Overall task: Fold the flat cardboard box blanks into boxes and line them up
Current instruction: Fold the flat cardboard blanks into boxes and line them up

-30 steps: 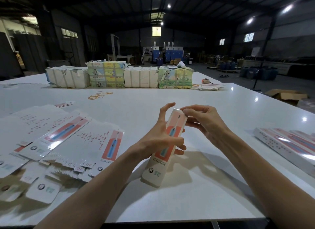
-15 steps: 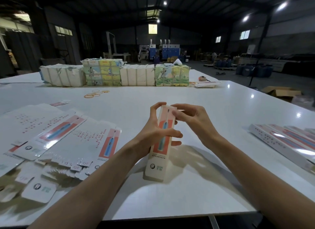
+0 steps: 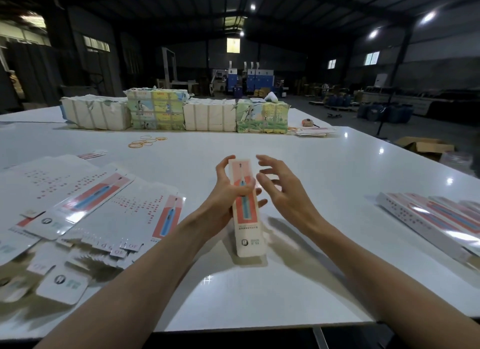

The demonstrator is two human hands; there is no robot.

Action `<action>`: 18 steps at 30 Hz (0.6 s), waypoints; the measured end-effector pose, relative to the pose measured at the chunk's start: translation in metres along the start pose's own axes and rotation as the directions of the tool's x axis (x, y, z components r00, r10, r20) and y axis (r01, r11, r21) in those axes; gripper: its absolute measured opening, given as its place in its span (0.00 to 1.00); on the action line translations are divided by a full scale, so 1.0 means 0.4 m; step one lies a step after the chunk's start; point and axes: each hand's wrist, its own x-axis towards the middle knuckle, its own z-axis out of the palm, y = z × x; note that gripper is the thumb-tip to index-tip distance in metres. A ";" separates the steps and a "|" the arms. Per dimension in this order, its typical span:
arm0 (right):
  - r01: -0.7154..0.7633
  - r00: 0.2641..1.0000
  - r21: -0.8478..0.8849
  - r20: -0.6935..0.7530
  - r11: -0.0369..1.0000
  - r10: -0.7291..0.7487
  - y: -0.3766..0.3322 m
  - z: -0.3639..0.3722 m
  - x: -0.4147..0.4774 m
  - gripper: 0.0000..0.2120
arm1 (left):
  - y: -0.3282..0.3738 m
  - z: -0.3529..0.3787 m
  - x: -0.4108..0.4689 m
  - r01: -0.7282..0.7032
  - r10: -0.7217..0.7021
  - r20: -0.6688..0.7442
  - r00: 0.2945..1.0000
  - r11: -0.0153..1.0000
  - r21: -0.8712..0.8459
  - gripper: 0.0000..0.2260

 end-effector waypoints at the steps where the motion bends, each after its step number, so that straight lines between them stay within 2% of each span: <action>1: 0.020 0.999 -0.044 0.040 0.999 -0.019 -0.001 0.003 -0.002 0.17 | 0.001 -0.003 0.000 -0.006 0.004 -0.034 0.999 0.998 -0.065 0.34; 4: 0.023 0.985 -0.212 0.172 0.977 0.014 0.001 0.015 -0.010 0.23 | -0.002 0.009 -0.002 -0.014 -0.009 -0.074 0.997 0.952 -0.304 0.27; 7: 0.023 0.974 -0.284 0.221 0.959 0.042 0.002 0.018 -0.015 0.30 | -0.007 0.027 -0.008 -0.002 -0.016 -0.058 0.998 0.953 -0.302 0.28; 10: 0.036 0.987 -0.325 0.157 0.945 0.016 -0.005 0.000 -0.016 0.28 | -0.009 0.033 -0.010 0.020 -0.021 -0.006 1.000 0.988 -0.151 0.31; 13: 0.007 0.995 -0.409 0.089 0.912 0.032 -0.002 -0.066 -0.011 0.26 | -0.018 0.034 -0.020 0.071 -0.075 0.020 0.997 0.986 0.152 0.26; 16: -0.094 0.992 -0.525 0.024 0.846 0.125 0.023 -0.157 -0.026 0.29 | -0.043 0.026 -0.030 -0.052 -0.007 0.145 0.989 0.915 0.399 0.10; 18: -0.164 0.980 -0.604 -0.005 0.780 0.201 0.042 -0.220 -0.054 0.30 | -0.054 0.021 -0.033 -0.122 0.016 0.219 0.976 0.870 0.478 0.13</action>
